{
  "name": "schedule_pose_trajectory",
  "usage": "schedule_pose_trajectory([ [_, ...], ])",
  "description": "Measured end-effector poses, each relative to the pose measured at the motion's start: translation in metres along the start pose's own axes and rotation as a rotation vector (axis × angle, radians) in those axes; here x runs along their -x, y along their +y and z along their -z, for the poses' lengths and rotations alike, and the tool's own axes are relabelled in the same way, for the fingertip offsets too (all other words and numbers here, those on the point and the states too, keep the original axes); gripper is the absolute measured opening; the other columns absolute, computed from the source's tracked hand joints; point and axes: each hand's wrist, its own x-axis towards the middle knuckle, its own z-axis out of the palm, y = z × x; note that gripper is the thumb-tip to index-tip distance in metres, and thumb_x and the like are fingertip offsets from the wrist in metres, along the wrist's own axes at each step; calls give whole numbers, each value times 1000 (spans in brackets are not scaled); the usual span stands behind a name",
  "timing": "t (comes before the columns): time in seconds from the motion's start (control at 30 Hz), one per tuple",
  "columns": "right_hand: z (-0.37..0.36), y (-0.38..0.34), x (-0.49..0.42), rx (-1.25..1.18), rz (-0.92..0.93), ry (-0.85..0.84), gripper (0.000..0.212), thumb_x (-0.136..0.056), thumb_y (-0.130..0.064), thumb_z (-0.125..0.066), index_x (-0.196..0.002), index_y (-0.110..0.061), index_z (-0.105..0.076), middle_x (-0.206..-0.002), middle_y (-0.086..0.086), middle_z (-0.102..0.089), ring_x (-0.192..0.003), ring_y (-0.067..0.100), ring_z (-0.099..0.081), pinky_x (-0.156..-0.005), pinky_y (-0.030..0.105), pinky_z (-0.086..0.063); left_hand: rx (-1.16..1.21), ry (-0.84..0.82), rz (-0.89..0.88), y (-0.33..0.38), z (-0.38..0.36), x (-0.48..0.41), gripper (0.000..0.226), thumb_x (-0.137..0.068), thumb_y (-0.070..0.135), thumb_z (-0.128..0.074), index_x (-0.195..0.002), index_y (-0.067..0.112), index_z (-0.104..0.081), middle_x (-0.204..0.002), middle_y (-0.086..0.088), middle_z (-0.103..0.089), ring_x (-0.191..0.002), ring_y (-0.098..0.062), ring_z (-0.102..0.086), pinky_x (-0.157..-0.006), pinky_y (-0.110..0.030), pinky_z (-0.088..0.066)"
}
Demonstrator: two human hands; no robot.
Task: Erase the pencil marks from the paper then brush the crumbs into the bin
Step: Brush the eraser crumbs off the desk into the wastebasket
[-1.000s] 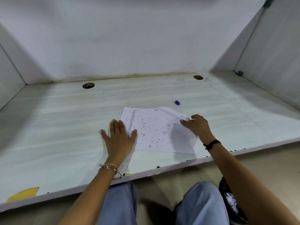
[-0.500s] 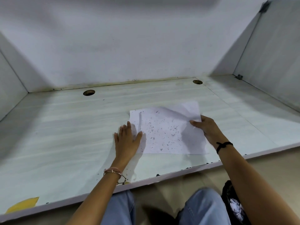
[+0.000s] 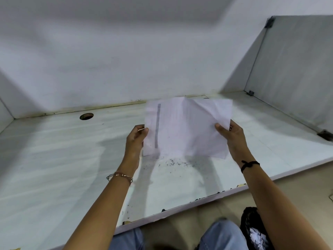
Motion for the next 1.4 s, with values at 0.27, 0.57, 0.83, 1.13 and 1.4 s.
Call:
schedule_pose_trajectory([
  [0.27, -5, 1, -4, -25, -41, -32, 23, -88, -15, -66, -108, -6, -69, -108, 7, -72, -103, 26, -67, -89, 39, -53, -69, 47, -183, 15, -19, 7, 13, -98, 13, -55, -97, 24, -60, -81, 8, -63, -71, 1, -52, -66, -14, -40],
  [0.57, -4, 8, -5, 52, -40, -15, 26, -92, -21, -62, -110, -3, -65, -107, 8, -71, -98, 25, -68, -86, 37, -56, -203, 230, -256, 12, -23, 7, 9, -96, 5, -51, -94, 12, -55, -69, 11, -53, -60, -5, -44, -54, -9, -32],
  [0.83, -9, 13, -6, 121, -59, -13, 28, -92, -27, -62, -111, -7, -66, -107, 8, -71, -99, 25, -68, -89, 41, -55, -341, 328, -138, 8, -18, -4, 14, -94, 8, -48, -84, 8, -39, -69, -3, -35, -62, -21, -29, -58, -32, -24],
  [1.13, -56, -1, -13, -97, -144, 18, 36, -80, -36, -73, -99, -6, -68, -98, 14, -65, -85, 31, -60, -74, 38, -47, 31, 472, 110, 18, -10, 0, 86, -84, 47, -69, -150, 26, -18, -149, -6, -33, -134, -24, -40, -103, -38, -36],
  [1.4, -104, 16, 6, -142, -317, -163, 27, -91, -17, -61, -117, -13, -62, -118, 8, -68, -97, 20, -67, -79, 31, -56, 159, 232, 141, 20, 21, 17, 33, -94, 3, -57, -126, 10, -56, -122, -6, -64, -114, -25, -61, -99, -40, -48],
])
